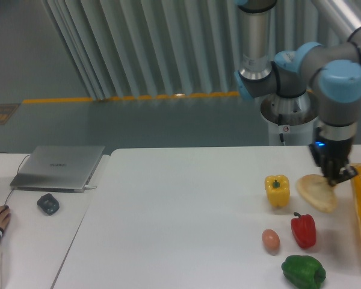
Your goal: Place the triangular bread in the basket
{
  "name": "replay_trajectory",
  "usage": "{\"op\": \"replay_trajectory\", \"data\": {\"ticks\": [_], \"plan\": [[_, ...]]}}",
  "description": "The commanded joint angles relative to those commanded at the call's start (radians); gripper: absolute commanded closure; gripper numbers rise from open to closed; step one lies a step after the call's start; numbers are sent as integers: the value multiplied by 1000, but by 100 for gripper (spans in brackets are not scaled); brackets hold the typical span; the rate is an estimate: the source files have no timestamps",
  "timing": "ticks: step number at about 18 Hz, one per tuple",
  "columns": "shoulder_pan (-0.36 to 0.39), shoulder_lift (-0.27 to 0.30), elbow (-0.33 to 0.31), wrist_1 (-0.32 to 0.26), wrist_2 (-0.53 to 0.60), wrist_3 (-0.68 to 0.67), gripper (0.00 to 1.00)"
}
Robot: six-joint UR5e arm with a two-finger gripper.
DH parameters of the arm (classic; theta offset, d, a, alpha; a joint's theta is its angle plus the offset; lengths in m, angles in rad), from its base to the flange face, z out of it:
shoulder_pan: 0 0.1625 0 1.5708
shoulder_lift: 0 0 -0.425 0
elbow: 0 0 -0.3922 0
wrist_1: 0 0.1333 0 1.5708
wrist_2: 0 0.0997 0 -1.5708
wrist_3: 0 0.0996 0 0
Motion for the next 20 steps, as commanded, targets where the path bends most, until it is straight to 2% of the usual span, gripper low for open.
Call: {"op": "replay_trajectory", "data": {"ticks": [3,4,5,10,11,12,14,20], "plan": [[66,-2,-2,15,-2,112,94],[92,-3,-6,34,-2,165,87],[113,-3,-14,49,-2,213,83],[178,-5,-17,61,-3,339,80],[183,-5,-17,61,-3,351,69],[189,-5,-17,64,-6,353,1],[189,-5,-18,89,-5,353,0],[189,-2,-18,89,-14,355,0]]}}
